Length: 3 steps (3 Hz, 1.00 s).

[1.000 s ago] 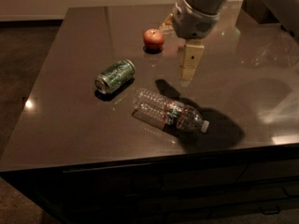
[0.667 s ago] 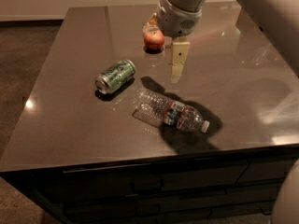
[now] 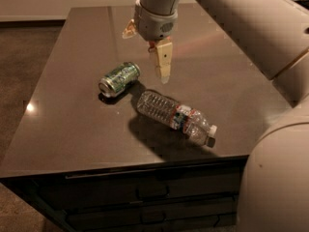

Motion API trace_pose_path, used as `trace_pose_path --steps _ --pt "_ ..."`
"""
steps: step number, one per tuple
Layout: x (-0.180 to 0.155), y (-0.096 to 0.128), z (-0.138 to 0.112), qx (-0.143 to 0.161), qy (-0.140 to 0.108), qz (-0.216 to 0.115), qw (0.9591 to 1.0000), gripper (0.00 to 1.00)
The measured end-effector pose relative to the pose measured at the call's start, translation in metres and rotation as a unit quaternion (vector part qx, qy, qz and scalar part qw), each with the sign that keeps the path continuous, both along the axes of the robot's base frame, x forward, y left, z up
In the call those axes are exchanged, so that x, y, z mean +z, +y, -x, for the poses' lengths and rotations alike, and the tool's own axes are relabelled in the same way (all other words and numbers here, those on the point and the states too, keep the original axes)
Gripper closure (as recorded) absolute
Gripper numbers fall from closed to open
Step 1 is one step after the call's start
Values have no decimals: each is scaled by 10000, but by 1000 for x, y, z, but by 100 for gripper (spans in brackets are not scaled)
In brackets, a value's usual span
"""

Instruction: Pick green can

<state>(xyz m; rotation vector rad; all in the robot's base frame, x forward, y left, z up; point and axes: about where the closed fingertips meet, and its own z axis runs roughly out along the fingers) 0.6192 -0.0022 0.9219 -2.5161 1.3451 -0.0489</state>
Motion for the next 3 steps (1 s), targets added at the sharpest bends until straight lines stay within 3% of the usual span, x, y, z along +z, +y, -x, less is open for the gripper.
trace_pose_path --steps 1,2,3 --pt "-9 36 -6 688 -64 224 9974 0" --pt "-18 55 -7 1038 -24 325 9941 0" --pt "-36 60 -12 1163 161 442 9921 0"
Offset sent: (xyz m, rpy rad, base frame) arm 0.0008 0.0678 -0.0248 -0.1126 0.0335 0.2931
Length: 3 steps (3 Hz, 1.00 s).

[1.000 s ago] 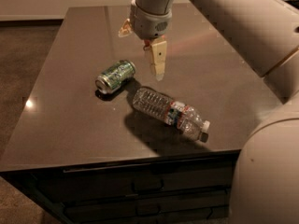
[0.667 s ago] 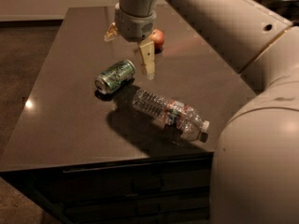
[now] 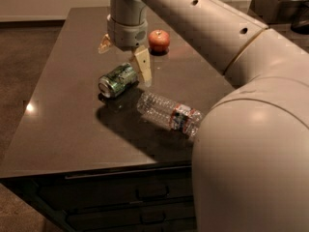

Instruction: Pick green can

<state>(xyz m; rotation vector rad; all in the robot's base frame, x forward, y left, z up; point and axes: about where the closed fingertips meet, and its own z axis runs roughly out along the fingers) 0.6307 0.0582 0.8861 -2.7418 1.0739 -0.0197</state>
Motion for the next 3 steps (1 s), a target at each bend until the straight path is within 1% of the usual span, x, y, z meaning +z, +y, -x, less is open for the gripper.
trace_pose_path --steps 1,2,3 --pt "-18 4 4 64 194 129 9997 0" --pt "-34 6 9 107 360 340 9987 18" --pt "-40 6 5 32 399 460 9981 41"
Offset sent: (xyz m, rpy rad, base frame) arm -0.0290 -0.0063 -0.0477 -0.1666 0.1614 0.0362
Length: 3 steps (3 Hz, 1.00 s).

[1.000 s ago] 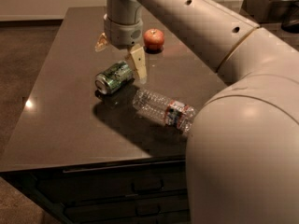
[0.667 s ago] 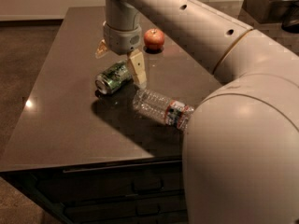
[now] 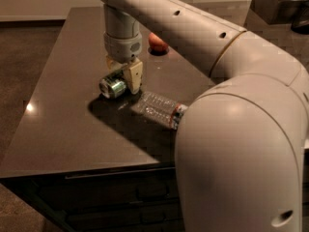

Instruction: Pick green can

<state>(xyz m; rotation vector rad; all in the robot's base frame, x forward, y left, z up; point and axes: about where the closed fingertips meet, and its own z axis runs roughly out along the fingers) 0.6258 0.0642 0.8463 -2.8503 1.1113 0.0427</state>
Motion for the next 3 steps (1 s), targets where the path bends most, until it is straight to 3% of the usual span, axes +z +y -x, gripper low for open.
trace_pose_path --steps 2,3 --pt "38 3 -22 -364 -196 -329 9986 88" --pt "65 1 -32 -555 -365 -552 9963 100"
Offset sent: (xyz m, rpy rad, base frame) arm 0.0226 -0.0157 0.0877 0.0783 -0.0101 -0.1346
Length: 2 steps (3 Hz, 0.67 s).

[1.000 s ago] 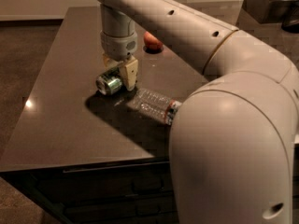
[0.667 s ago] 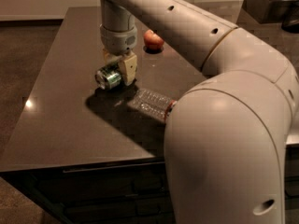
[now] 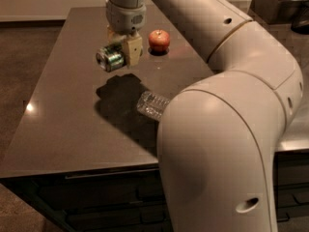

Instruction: Pick green can

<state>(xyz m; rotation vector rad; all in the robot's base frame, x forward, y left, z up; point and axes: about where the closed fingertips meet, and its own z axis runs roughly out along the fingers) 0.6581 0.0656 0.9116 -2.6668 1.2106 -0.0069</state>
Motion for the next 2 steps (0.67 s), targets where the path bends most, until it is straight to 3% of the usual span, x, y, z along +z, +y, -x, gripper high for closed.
trace_pose_path --steps 2 --pt "22 0 -12 -207 -264 -278 9991 100"
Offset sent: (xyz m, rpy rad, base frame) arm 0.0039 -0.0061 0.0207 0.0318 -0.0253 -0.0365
